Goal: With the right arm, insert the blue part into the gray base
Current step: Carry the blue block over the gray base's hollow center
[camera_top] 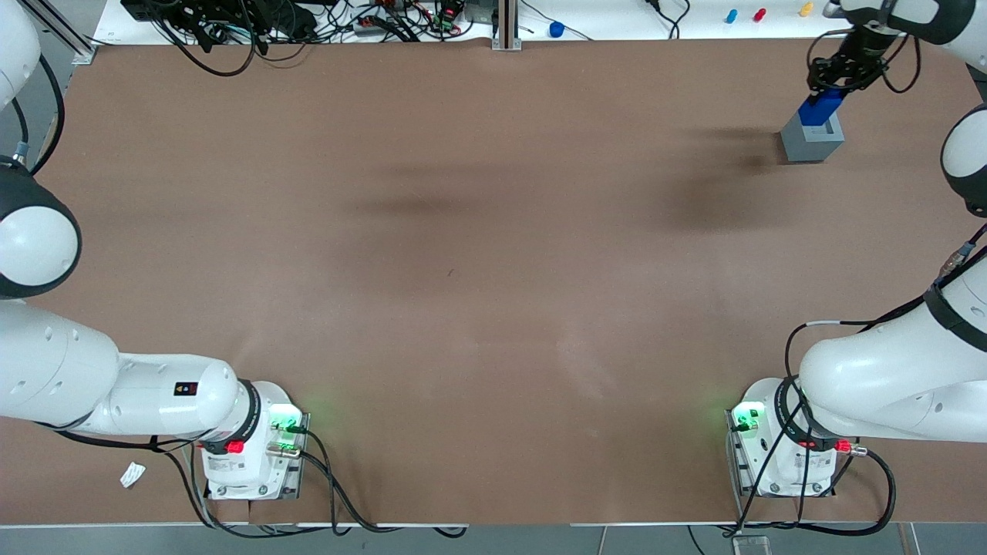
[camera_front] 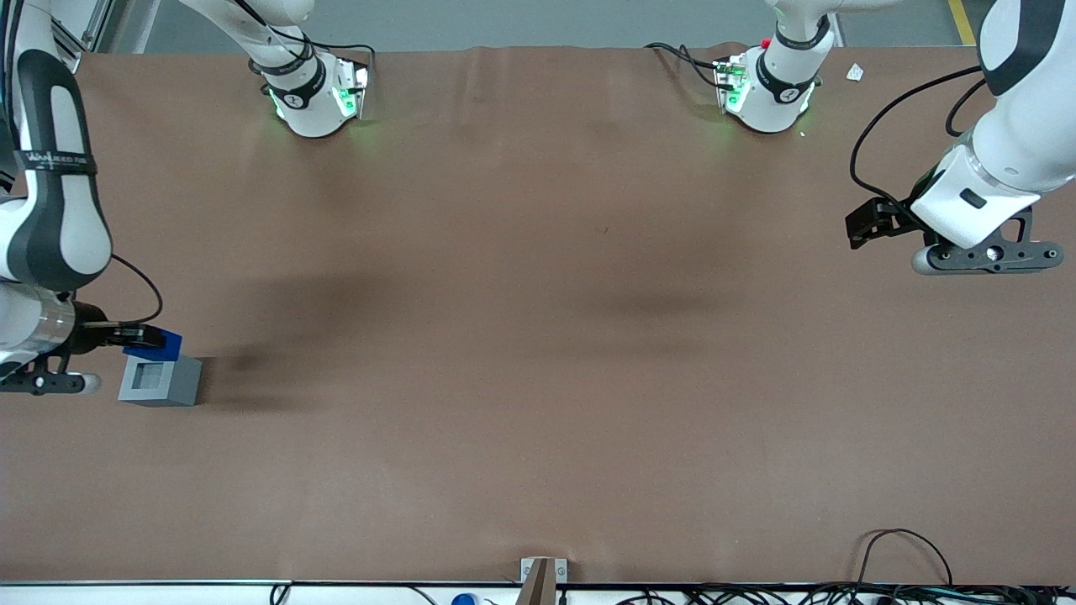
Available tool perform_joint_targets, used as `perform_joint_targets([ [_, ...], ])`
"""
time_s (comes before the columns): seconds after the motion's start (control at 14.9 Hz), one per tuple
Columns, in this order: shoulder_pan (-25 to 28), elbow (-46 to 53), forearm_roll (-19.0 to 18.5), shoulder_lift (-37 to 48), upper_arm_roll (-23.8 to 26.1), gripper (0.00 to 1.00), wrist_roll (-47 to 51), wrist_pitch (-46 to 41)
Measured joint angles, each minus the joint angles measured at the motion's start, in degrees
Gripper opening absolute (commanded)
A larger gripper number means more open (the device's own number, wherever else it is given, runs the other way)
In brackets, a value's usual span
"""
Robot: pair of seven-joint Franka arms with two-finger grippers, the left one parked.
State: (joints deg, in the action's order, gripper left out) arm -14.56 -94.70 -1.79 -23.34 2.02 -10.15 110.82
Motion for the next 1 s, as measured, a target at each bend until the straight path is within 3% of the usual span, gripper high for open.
perform_joint_targets([
  [1.0, -2.9, 5.3, -0.1, -7.9, -0.1, 0.01, -2.7, 1.5],
])
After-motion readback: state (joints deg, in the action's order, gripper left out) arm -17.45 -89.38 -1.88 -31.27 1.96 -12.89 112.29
